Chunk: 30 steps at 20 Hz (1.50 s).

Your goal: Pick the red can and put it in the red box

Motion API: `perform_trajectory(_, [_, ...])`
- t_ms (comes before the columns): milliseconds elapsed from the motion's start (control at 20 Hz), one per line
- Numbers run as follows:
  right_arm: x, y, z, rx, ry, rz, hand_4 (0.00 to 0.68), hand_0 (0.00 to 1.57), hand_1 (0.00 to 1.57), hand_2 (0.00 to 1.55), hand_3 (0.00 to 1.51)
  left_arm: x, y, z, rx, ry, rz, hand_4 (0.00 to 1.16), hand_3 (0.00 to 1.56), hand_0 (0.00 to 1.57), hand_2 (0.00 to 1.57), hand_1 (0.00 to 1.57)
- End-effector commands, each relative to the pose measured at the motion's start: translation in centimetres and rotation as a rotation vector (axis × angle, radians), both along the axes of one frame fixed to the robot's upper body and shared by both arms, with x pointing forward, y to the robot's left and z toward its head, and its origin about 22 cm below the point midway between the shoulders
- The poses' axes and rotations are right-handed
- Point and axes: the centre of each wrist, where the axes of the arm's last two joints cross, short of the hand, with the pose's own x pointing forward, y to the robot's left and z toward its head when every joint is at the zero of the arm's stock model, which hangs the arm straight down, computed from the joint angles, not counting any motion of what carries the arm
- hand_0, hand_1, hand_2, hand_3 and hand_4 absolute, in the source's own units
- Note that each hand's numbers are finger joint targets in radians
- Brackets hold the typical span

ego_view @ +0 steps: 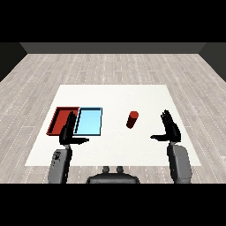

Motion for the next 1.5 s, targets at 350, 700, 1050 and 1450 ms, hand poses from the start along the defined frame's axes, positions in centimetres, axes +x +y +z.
perform_trajectory(350, [2.0, -6.9, -0.7, 0.054, -0.151, 0.04, 0.0, 0.0, 0.0, 0.0, 0.0, 0.1, 0.8, -2.0, -0.049, -0.197, -0.006, 0.0, 0.0, 0.0, 0.0, 0.0])
perform_trajectory(700, [0.9, -5.5, -2.8, 0.065, -0.133, 0.05, 0.0, 0.0, 0.0, 0.0, 0.0, -1.0, 1.2, -1.5, -0.06, -0.205, -0.016, 0.0, 0.0, 0.0, 0.0, 0.0])
perform_trajectory(1050, [4.9, -2.3, -1.6, 0.08, -0.099, 0.065, 0.0, 0.0, 0.0, 0.0, 0.0, -1.9, 0.7, -1.5, -0.09, -0.214, -0.002, 0.0, 0.0, 0.0, 0.0, 0.0])
perform_trajectory(1450, [6.0, 1.0, -1.6, 0.068, -0.063, 0.075, 0.0, 0.0, 0.0, 0.0, 0.0, -1.0, 1.8, -2.5, -0.093, -0.225, -0.005, 0.0, 0.0, 0.0, 0.0, 0.0])
